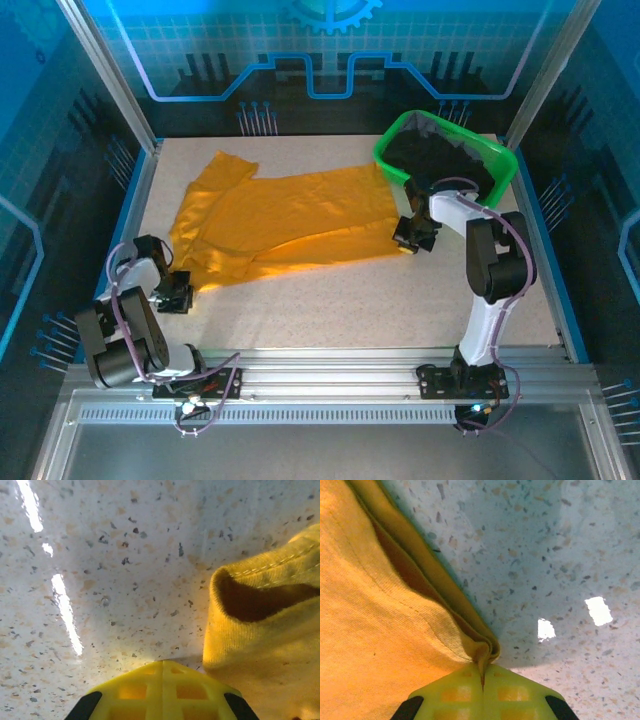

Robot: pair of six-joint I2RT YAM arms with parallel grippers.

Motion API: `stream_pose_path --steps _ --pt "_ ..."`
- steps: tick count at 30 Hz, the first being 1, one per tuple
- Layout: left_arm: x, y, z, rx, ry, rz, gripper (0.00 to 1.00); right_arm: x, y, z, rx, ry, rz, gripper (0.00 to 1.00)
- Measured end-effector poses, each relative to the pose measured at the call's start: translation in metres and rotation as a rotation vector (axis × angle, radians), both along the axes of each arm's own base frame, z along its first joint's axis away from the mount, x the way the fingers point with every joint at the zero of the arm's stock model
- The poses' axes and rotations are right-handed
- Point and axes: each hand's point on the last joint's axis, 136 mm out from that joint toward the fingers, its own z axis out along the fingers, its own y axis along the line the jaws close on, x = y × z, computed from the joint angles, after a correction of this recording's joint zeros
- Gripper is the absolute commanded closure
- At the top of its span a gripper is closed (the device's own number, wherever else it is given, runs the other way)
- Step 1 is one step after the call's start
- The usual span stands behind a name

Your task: Fold and stack the t-shirts

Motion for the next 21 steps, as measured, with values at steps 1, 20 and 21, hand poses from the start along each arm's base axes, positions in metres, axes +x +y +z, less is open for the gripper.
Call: stream_pose_path --steps 1,20,21 --pt "0.0 0.001 0.001 0.008 -0.002 0.0 1.0 -0.002 0.0 0.0 0.0 0.0 0.002 1.0" --pt "-0.033 0.032 0.021 0.174 0.017 0.03 0.96 -0.085 -0.002 -0.004 -0.02 0.092 0.02 0.99" --pt "-0.032 0.031 0.022 0.172 0.01 0.025 0.89 -0.086 -0.002 -0.004 -0.022 0.095 0.02 0.92"
